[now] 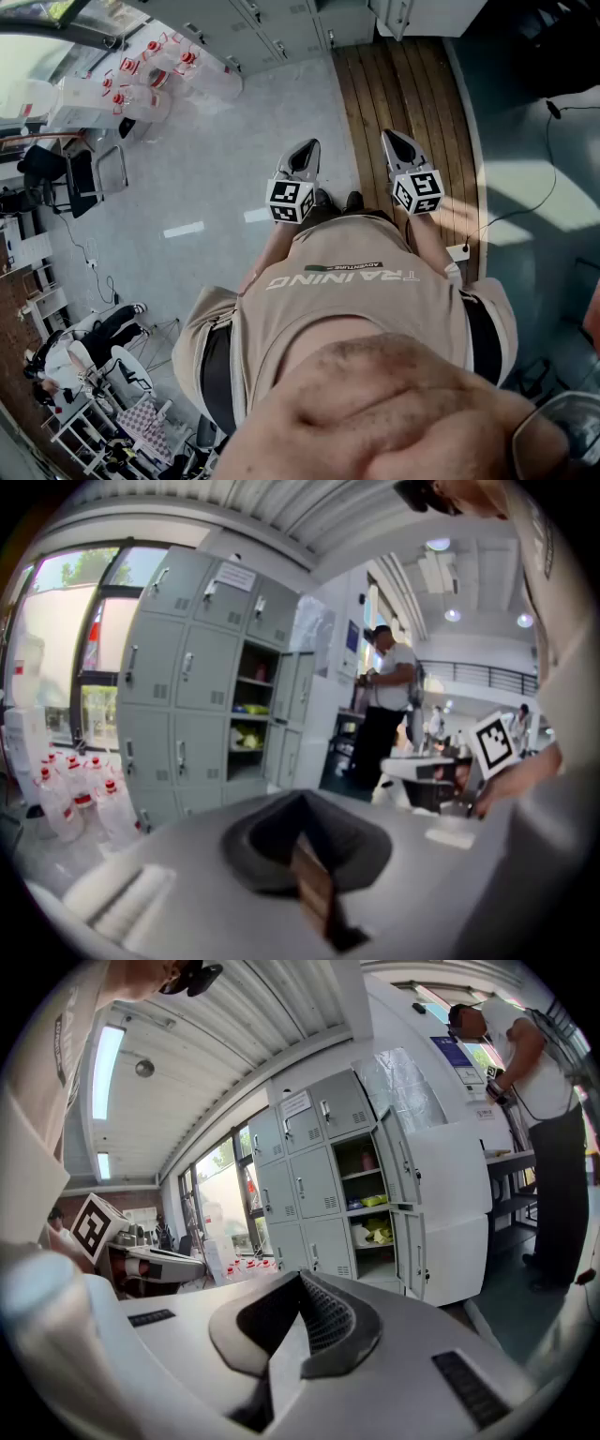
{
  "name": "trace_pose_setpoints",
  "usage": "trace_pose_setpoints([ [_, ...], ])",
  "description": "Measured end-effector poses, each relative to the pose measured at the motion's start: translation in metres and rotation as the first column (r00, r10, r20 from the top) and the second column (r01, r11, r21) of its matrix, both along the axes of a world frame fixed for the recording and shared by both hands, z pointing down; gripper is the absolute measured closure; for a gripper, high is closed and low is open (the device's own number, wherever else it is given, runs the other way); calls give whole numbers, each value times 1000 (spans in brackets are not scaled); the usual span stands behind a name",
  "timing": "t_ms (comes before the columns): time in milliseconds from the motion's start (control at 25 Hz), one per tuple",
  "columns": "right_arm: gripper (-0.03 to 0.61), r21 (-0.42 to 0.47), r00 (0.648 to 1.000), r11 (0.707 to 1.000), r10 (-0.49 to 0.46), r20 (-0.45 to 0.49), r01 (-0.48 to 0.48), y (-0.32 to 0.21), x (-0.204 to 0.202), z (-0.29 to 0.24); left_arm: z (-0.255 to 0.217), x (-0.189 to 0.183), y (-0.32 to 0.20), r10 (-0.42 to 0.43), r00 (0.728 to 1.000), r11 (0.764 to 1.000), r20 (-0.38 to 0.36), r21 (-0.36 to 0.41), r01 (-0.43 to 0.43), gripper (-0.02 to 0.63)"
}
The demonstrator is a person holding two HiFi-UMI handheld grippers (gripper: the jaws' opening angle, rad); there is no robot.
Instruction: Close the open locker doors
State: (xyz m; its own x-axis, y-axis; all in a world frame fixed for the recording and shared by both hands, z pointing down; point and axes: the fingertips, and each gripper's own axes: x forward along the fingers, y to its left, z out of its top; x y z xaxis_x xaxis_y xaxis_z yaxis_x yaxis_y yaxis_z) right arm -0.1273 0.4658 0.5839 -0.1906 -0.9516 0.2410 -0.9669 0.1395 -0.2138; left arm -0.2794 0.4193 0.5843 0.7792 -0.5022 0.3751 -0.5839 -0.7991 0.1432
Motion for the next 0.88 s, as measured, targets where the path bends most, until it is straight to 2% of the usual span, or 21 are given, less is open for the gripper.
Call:
trace_pose_setpoints([
  [240,565,21,999,1000,13,-37,-12,-23,4,-7,-3,7,-17,31,999,999,-20,11,-31,618],
  [520,565,45,998,999,14,-66,-11,-64,-22,-22,-13,-6,-40,58,997,998,-54,40,-56,618],
  [760,565,34,993,997,79,-91,-76,-94,-35,-32,-19,-23,-63,104,991,994,-79,40,-102,618],
  [880,565,1,991,995,102,-88,-102,-98,-47,-24,-21,-39,-77,104,990,993,-91,57,-99,618],
])
